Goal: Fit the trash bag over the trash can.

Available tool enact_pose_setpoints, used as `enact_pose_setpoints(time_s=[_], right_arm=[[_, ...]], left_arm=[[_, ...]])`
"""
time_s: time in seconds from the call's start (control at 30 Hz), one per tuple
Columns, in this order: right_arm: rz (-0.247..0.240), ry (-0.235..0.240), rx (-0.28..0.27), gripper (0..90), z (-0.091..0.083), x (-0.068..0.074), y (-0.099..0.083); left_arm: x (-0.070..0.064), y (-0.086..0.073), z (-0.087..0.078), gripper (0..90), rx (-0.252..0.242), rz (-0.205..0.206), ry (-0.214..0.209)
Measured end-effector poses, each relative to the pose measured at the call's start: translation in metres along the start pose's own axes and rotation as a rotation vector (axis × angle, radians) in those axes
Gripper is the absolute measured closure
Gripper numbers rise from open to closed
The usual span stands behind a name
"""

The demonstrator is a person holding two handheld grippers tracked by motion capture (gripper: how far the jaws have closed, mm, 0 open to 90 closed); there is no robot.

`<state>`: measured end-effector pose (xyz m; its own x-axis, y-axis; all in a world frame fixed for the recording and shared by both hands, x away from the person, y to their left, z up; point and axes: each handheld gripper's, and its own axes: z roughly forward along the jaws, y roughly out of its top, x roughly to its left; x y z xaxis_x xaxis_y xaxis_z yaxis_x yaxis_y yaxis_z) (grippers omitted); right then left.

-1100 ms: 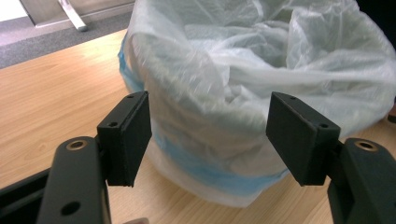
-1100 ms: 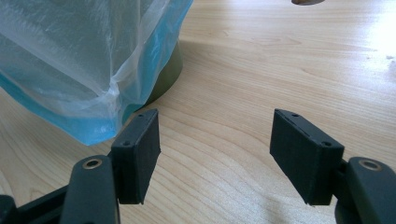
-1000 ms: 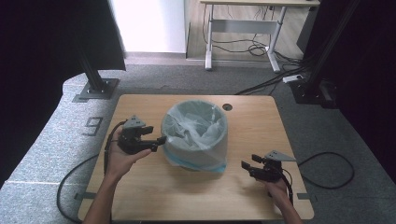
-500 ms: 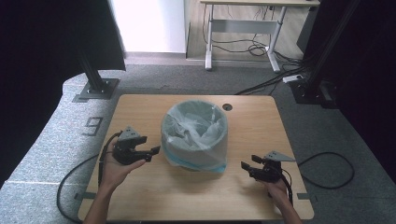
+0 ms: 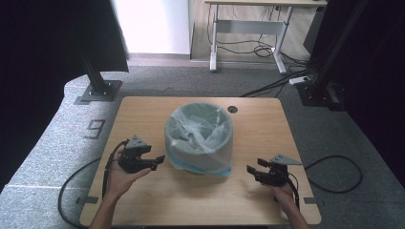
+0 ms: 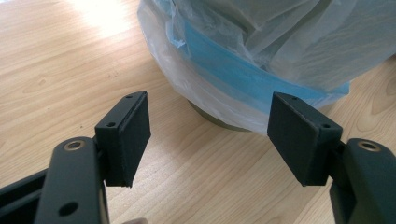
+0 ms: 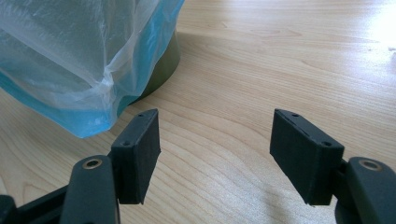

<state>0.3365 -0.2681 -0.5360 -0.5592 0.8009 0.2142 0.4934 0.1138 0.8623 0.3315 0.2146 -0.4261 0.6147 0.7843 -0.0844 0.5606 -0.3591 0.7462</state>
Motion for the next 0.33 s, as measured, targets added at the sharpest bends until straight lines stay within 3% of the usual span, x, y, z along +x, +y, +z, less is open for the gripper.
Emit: enact_pose_setpoints(time_s=[0.33], right_arm=[[0.005, -0.002, 0.002, 32.4, -0.001, -0.0013, -0.0006]], left_arm=[[0.0047, -0.0013, 0.0071, 29.6, 0.017, -0.013, -0.002]])
